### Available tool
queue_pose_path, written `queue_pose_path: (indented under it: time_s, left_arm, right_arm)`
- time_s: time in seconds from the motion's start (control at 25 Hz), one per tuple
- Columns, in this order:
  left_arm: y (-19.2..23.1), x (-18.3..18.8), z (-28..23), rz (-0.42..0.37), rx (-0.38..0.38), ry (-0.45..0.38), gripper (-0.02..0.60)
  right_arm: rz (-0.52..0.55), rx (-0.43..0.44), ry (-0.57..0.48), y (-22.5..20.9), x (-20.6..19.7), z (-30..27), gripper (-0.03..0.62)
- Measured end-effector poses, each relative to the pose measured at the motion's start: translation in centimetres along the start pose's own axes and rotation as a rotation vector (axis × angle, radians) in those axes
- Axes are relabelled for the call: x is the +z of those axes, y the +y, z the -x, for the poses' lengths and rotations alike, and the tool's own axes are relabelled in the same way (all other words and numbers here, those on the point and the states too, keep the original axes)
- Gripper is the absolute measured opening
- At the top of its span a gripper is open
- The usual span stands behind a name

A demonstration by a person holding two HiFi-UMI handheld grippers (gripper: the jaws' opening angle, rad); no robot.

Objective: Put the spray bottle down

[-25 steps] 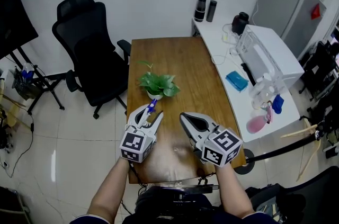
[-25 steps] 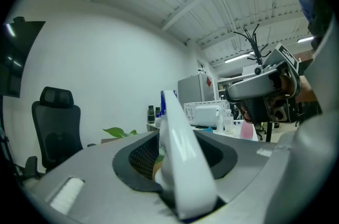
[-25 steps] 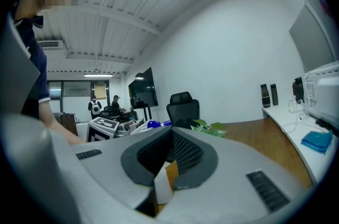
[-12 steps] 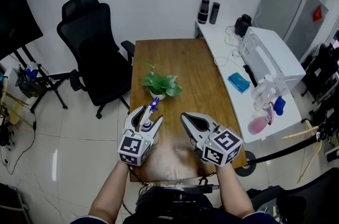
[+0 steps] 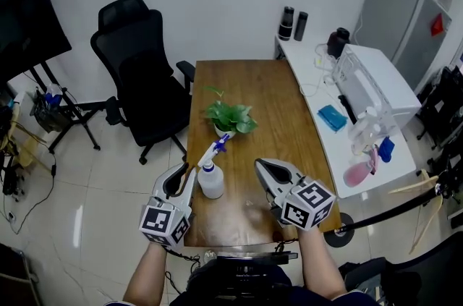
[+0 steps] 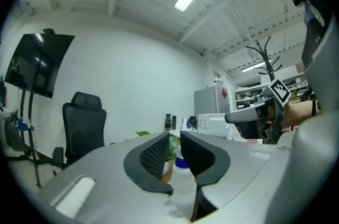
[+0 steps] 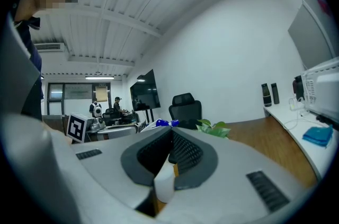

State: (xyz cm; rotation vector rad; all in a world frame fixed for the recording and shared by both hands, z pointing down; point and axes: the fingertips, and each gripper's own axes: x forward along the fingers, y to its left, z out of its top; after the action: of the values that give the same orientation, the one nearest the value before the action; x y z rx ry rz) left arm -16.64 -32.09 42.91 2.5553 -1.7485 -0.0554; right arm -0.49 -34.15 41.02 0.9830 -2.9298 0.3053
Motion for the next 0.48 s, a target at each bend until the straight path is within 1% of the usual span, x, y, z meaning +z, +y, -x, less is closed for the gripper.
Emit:
queue_pose_path:
  time_s: [0.04,0.16,0.48]
  left_arm:
    - [0.3,0.5,0.3,-0.001,0.007,-0.012,0.069]
    - [0.6,1.9,0.9,-0.007,0.007,-0.034,0.009]
    - [0.6,4.0,1.9,-0.038,0.011,-0.054,0.009]
  right_arm:
    - [-0.001,0.0,-0.002,0.2,0.0,0.0,0.009]
    - [-0.007,0.001,-0.01,0.7,0.0,0.1,0.009]
    - [0.006,0.027,-0.02,2.5,0.4,-0.1,0.009]
